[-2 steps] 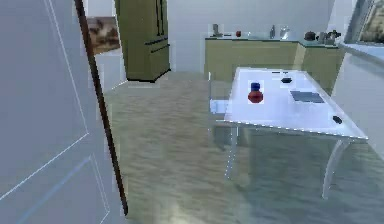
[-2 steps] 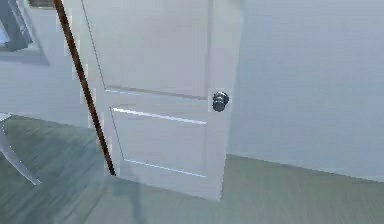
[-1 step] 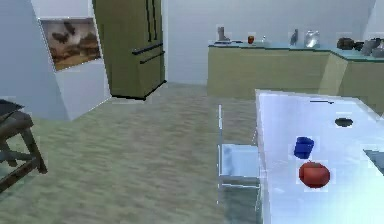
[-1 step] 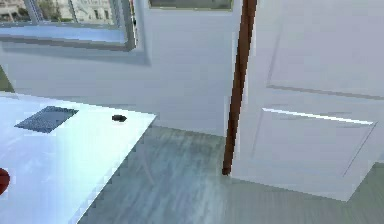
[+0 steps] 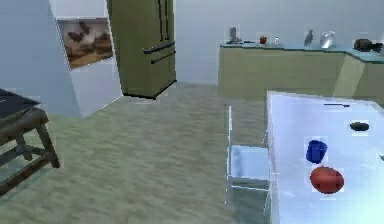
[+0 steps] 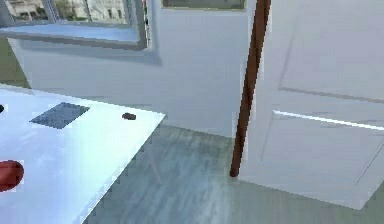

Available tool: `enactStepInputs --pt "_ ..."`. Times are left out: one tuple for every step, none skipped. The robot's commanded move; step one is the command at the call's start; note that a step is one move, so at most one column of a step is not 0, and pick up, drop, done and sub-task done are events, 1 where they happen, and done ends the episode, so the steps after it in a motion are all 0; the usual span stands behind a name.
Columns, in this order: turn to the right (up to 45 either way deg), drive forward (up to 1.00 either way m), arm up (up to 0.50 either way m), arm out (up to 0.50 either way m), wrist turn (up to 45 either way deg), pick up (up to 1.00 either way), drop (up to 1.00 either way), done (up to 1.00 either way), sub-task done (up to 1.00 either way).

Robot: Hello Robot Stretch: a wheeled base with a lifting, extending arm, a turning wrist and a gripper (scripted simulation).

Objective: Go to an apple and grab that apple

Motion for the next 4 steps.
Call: enactStepInputs --pt "0.0 1.0 0.0 0.0 0.0 0.0 0.0 0.0 0.0" --pt "0.0 0.55 0.0 0.0 0.0 0.0 0.0 0.0 0.0" --pt "21.0 0.0 0.0 0.0 0.0 0.0 0.0 0.0 0.0" --pt "0.0 1.0 0.0 0.0 0.0 0.0 0.0 0.0 0.0"
